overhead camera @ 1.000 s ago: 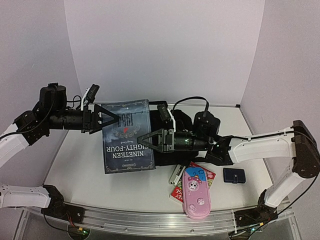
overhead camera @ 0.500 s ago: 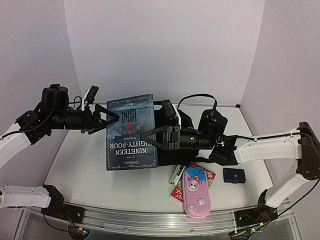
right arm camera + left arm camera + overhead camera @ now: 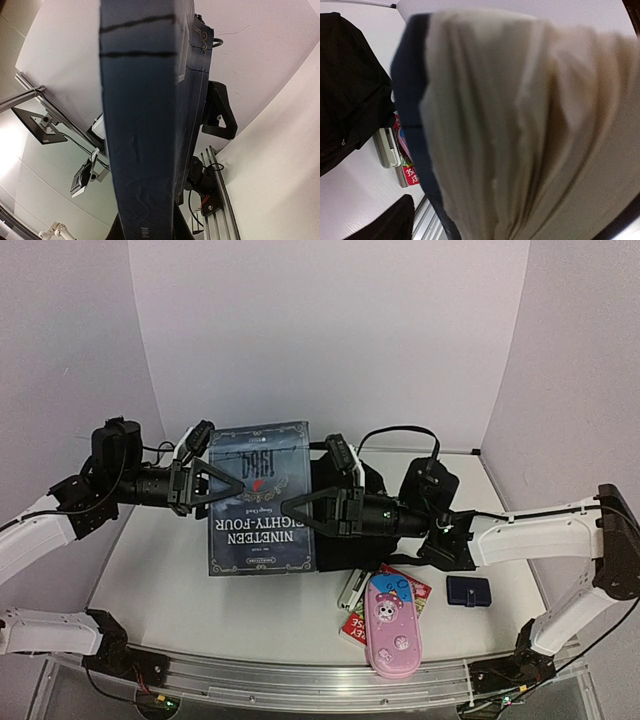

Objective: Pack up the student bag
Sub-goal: Pick up the book from the center of the board.

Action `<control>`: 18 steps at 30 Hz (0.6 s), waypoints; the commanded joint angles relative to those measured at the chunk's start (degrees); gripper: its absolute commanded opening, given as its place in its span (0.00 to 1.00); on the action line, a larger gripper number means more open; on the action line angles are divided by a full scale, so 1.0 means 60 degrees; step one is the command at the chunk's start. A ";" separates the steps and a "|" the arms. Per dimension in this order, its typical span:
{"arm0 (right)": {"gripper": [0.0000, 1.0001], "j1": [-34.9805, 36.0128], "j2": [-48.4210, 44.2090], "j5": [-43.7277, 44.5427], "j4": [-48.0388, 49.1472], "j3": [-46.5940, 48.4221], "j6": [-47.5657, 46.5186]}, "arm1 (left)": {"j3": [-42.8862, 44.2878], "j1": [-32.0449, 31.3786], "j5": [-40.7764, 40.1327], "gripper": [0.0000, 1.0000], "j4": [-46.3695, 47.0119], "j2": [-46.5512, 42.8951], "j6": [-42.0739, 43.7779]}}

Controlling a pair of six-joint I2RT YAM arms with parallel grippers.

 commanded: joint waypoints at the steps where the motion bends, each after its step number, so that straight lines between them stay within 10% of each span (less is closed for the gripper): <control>1: 0.00 0.0046 -0.0316 0.0317 0.1772 -0.0042 0.0038 | -0.0007 0.0033 -0.0037 0.62 0.0535 -0.0399 -0.0085; 12: 0.02 0.0044 -0.0392 0.1877 -0.0563 -0.0063 -0.0909 | -0.0035 0.0259 -0.0905 0.03 0.0225 -0.0798 -0.0205; 18: 0.62 0.0183 -0.0323 0.3640 -0.3857 0.0770 -0.2471 | 0.1118 0.1241 -0.1603 0.00 -0.2066 -0.0114 0.0764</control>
